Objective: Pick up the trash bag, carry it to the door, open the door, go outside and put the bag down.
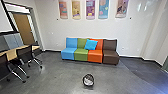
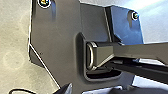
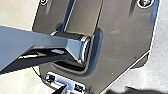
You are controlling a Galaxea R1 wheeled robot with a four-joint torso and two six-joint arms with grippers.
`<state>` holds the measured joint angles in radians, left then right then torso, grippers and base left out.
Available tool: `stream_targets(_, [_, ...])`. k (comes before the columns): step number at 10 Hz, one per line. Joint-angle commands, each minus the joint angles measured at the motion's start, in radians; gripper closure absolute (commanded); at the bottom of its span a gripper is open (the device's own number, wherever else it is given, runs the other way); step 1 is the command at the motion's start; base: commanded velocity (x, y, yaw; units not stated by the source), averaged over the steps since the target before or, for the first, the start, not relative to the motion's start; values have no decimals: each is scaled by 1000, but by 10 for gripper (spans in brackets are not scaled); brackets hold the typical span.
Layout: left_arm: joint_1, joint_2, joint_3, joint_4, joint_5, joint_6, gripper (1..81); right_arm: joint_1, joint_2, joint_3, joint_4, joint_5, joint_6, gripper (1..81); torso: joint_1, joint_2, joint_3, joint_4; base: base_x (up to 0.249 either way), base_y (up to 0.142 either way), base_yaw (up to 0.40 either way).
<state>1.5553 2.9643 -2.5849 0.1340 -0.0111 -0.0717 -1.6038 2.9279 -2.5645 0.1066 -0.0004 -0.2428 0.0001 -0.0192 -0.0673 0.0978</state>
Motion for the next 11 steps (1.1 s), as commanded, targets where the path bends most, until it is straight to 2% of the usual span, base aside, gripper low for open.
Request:
stream_targets(1, [-36, -3, 5, 9, 59, 7, 10, 35, 1, 4, -7, -69, -4, 10, 0, 0, 0, 0, 153, 0, 0])
stream_targets(11, [-36, -2, 5, 9, 59, 7, 10, 37, 4, 4, -5, -69, -3, 10, 0, 0, 0, 0, 138, 0, 0])
